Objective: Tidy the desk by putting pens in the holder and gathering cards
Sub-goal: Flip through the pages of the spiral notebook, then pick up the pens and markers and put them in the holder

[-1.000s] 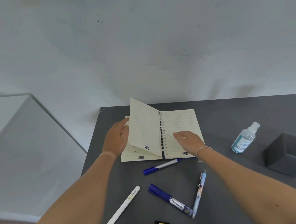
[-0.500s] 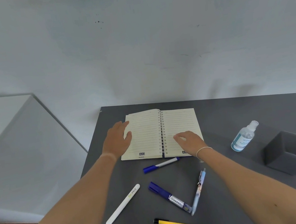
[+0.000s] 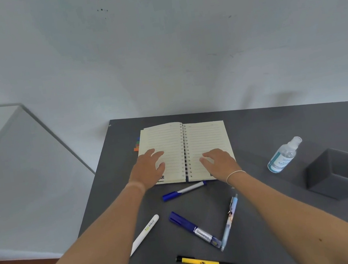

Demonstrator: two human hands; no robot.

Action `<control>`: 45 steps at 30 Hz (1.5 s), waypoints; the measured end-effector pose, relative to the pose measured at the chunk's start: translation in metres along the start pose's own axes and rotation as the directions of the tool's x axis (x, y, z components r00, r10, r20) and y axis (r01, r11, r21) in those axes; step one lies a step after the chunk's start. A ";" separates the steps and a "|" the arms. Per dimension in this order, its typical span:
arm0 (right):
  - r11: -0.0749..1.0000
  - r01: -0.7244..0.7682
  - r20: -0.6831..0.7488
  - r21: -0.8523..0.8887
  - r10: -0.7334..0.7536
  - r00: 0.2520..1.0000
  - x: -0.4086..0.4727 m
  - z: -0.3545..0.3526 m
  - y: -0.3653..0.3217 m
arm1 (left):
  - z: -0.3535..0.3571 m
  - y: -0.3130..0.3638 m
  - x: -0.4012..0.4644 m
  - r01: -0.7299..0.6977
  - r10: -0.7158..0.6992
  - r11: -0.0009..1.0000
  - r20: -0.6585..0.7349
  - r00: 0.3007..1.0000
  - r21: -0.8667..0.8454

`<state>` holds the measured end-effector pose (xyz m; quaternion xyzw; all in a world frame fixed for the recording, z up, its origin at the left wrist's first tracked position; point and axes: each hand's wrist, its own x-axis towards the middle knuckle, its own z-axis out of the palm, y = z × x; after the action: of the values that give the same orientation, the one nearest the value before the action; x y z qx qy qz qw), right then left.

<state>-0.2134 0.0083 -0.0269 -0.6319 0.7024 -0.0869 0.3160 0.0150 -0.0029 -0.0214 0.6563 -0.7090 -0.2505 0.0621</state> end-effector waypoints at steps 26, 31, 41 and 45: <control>0.962 0.024 0.025 -0.270 -0.018 1.000 -0.021 -0.006 0.012 | 0.006 -0.008 -0.019 -0.007 -0.046 0.969 0.210 0.977 0.247; 0.959 -0.001 -0.011 -0.282 -0.002 1.000 -0.038 -0.007 0.014 | 0.007 0.000 -0.036 -0.008 -0.027 0.981 0.180 0.983 0.195; 0.954 -0.200 -0.155 -0.223 0.168 0.974 -0.087 0.010 0.034 | 0.032 0.030 -0.055 -0.173 0.146 0.976 0.191 0.971 0.132; 0.930 -0.293 -0.083 -0.220 0.282 0.956 -0.098 0.021 0.037 | 0.042 0.034 -0.058 -0.202 0.169 0.967 0.202 0.965 0.154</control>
<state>-0.2322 0.1135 -0.0298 -0.5522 0.8002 0.0266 0.2325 -0.0258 0.0646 -0.0290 0.5632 -0.7893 -0.2415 -0.0387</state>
